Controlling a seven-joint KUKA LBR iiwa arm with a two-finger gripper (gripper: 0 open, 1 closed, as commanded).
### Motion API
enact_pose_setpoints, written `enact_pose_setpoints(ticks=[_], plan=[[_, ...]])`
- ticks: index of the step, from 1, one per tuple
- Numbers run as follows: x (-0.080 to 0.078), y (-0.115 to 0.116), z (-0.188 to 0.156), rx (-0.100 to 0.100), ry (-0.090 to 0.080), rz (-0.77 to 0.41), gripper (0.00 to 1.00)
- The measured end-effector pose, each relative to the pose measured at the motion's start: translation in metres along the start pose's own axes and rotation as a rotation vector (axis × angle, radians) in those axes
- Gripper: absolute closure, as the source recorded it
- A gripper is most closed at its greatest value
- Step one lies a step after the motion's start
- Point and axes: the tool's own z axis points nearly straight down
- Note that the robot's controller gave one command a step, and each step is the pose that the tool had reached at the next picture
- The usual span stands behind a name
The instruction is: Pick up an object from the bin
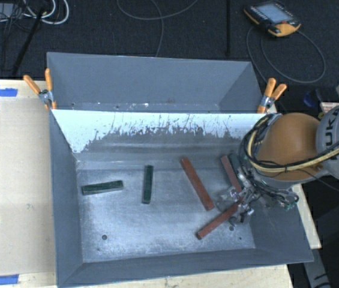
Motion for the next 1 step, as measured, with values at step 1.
enact_pose_setpoints(ticks=[1], plan=[[-0.0289, -0.0171, -0.1677, 0.004, -0.004, -0.070, 1.00]])
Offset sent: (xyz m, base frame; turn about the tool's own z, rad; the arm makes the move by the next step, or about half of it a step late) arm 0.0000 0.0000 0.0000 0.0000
